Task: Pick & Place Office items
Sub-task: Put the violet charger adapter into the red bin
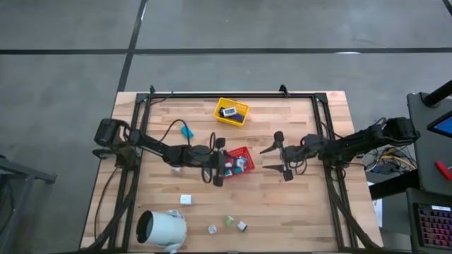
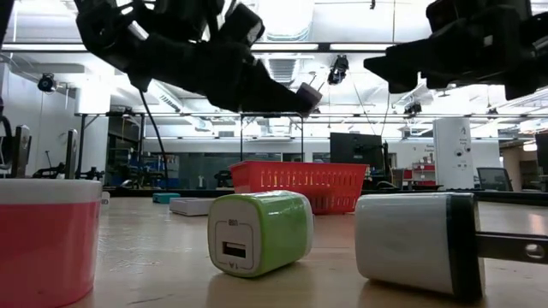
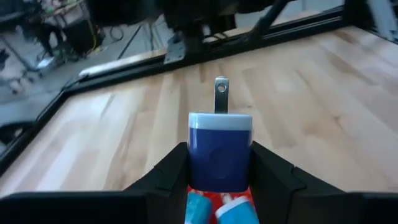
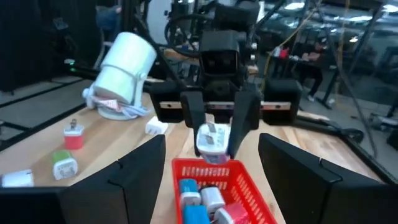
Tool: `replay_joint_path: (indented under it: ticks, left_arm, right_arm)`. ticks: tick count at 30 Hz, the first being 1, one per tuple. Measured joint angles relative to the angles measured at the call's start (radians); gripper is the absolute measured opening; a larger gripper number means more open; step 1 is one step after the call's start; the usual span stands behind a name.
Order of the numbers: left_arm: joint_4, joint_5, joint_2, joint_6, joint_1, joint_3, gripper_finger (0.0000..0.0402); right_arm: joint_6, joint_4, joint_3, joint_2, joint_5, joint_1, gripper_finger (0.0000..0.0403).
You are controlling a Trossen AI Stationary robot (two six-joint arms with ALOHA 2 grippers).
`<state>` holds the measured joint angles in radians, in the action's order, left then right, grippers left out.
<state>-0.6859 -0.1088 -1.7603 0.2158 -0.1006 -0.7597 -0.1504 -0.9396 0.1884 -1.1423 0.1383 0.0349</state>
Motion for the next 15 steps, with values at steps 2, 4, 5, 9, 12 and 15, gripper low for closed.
replay_joint_path:
  ticks: [2,4,5,9,12,15]
  left_arm:
    - [0.013,0.000,0.000,-0.029,0.017,0.002,0.0127]
    - [0.038,0.001,0.000,-0.065,0.034,0.003,0.0127]
    - [0.056,0.002,0.000,-0.088,0.042,0.003,0.0127]
    - [0.159,0.004,0.000,-0.158,0.062,-0.006,0.0127]
    - [0.230,0.004,-0.001,-0.173,0.063,-0.027,0.0127]
    - [0.320,0.007,-0.001,-0.177,0.063,-0.058,0.0127]
  right_arm:
    - [0.000,-0.018,-0.015,0.000,-0.010,0.000,0.0256]
    - [0.001,-0.018,-0.018,0.000,-0.011,0.000,0.0256]
    - [0.003,-0.019,-0.018,0.000,-0.011,0.000,0.0256]
    - [0.001,-0.021,-0.018,0.000,-0.011,0.000,0.0256]
    - [-0.004,-0.020,-0.018,0.000,-0.011,0.000,0.0256]
    - [-0.007,-0.021,-0.018,0.000,-0.011,0.000,0.0256]
